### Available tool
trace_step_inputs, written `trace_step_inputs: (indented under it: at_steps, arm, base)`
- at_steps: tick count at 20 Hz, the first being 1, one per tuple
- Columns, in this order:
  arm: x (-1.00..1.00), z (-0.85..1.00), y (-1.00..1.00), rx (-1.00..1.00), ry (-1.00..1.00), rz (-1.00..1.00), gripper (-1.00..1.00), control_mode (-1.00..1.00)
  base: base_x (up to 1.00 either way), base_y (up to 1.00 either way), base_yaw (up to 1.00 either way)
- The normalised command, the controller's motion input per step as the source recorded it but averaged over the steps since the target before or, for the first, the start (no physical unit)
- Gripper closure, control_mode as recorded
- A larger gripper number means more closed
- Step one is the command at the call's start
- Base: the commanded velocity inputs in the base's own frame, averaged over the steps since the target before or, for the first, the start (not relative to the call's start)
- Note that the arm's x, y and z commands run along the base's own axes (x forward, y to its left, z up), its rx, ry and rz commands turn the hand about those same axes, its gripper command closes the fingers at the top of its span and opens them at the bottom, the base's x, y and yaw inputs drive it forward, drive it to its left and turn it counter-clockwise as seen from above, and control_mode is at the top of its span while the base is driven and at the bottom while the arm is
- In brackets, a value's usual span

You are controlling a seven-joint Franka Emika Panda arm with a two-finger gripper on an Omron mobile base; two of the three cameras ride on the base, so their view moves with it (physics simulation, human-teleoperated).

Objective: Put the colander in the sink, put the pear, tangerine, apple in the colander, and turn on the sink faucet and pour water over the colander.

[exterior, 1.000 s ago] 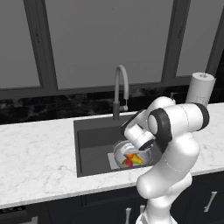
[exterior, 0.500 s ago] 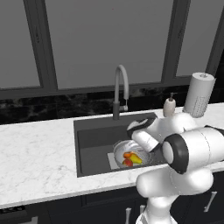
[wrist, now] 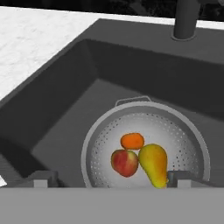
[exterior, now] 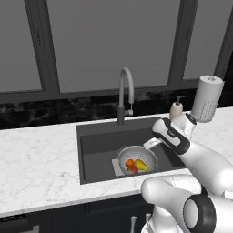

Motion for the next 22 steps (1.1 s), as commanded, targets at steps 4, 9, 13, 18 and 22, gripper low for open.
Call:
trace_step_inputs:
  at_steps: [4, 9, 13, 18, 22]
  arm:
    - [-0.15, 0.23, -0.30, 0.00, -0.29, 0.38, -1.00, -1.00]
    - [0.12, 0.21, -0.26, 0.08, -0.53, 0.52, -1.00, -1.00]
    - [0.32, 0.44, -0.28, 0.19, -0.36, 0.45, -1.00, -1.00]
    - [0.53, 0.43, -0.23, 0.27, -0.15, 0.37, -1.00, -1.00]
    - [0.57, 0.38, -0.09, 0.20, 0.00, 0.07, -1.00, -1.00]
  base:
    - [0.00, 0.00, 0.00]
    - [0.00, 0.00, 0.00]
    - [0.00, 0.00, 0.00]
    - [0.00, 0.00, 0.00]
    - [0.00, 0.00, 0.00]
